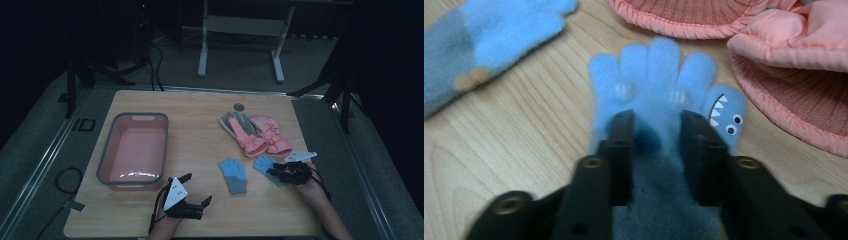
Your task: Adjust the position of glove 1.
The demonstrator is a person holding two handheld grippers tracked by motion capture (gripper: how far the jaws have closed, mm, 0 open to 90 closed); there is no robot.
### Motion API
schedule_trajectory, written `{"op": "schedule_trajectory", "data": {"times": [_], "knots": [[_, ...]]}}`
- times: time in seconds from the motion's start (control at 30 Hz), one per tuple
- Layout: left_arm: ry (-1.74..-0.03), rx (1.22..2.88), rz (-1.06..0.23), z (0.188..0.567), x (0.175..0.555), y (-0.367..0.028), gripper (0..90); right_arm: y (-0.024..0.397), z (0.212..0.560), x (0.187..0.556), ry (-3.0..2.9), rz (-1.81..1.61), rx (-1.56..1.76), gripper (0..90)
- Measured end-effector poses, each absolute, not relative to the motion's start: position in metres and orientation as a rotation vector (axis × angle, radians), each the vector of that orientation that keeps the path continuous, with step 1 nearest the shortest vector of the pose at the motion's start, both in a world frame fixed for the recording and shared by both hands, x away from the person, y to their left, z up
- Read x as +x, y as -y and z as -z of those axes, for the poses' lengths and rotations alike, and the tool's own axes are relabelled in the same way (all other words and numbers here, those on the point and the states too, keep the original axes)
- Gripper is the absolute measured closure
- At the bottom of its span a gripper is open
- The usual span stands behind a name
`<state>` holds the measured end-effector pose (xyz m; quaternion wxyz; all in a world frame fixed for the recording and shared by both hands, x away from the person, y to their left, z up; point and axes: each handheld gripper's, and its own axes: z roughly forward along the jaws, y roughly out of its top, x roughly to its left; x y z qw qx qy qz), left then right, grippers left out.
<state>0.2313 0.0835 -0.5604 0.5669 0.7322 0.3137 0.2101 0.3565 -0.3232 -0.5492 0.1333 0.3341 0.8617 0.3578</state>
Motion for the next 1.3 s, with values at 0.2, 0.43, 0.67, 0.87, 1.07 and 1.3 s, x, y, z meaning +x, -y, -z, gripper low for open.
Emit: {"op": "schedule_trajectory", "data": {"times": [0.2,0.43,0.67,0.87,1.07,1.3], "knots": [[-0.740,1.721,-0.492,0.560,0.231,-0.084,1.5,0.313,0.550,0.348,-2.431,-0.990,0.997,83.2],[-0.737,1.722,-0.496,0.560,0.231,-0.084,1.5,0.306,0.549,0.340,-2.363,-0.955,1.080,85.8],[-0.742,1.714,-0.496,0.560,0.231,-0.084,1.5,0.299,0.511,0.306,-2.164,-0.952,1.308,86.6],[-0.742,1.719,-0.498,0.560,0.231,-0.083,1.6,0.306,0.496,0.290,-2.001,-0.943,1.460,86.6],[-0.738,1.723,-0.500,0.560,0.231,-0.084,1.5,0.316,0.502,0.276,-1.844,-0.924,1.653,86.6],[-0.735,1.726,-0.498,0.560,0.231,-0.083,1.5,0.316,0.518,0.271,-1.812,-0.892,1.727,86.5]]}}
